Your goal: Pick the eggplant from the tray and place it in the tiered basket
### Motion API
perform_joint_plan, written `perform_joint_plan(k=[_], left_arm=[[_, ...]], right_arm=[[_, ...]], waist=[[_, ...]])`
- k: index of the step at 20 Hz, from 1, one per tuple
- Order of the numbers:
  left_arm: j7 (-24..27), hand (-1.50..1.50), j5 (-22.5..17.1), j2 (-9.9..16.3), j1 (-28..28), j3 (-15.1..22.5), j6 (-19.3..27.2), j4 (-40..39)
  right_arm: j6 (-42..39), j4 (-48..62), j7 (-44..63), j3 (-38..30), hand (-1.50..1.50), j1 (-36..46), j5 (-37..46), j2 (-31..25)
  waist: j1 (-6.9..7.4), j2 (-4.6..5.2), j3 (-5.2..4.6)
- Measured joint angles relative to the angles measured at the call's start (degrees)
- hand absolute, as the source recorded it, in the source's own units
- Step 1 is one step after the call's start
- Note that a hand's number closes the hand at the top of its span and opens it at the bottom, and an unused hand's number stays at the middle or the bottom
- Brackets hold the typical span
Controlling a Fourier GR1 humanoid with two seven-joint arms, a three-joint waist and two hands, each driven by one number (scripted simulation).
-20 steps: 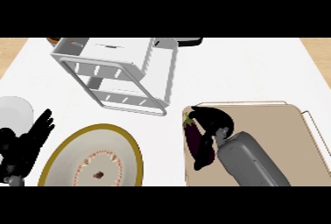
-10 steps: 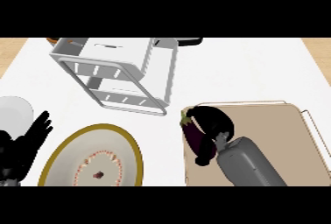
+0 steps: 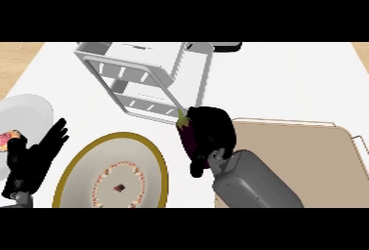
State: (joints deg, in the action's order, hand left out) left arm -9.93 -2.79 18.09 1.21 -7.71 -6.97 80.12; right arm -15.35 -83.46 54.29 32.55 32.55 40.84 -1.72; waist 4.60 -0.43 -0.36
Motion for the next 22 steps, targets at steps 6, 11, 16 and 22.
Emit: perform_joint_plan(k=[6, 11, 16, 22], left_arm=[[-0.6, 0.0, 0.7, -0.1, -1.5, 1.6, -0.8, -0.3], [-0.9, 0.0, 1.1, -0.7, -2.5, 2.5, -0.9, -0.9], [-1.1, 0.0, 1.5, -1.1, -3.7, 3.2, -0.9, -1.5], [-1.1, 0.0, 2.3, -1.5, -5.0, 4.1, -0.8, -1.8]], right_arm=[[7.1, 0.1, 6.9, 4.0, 1.5, 9.2, 7.0, 0.6], [10.4, 1.2, 10.7, 5.2, 1.5, 17.0, 13.0, 0.7], [12.9, 3.1, 13.1, 4.4, 1.5, 24.4, 16.4, 0.8], [15.6, 7.7, 14.7, 1.7, 1.5, 32.4, 19.1, 0.9]], waist=[[2.76, -0.65, -0.24], [3.69, -0.73, -0.27], [4.69, -0.29, -0.28], [5.76, 0.5, -0.26]])
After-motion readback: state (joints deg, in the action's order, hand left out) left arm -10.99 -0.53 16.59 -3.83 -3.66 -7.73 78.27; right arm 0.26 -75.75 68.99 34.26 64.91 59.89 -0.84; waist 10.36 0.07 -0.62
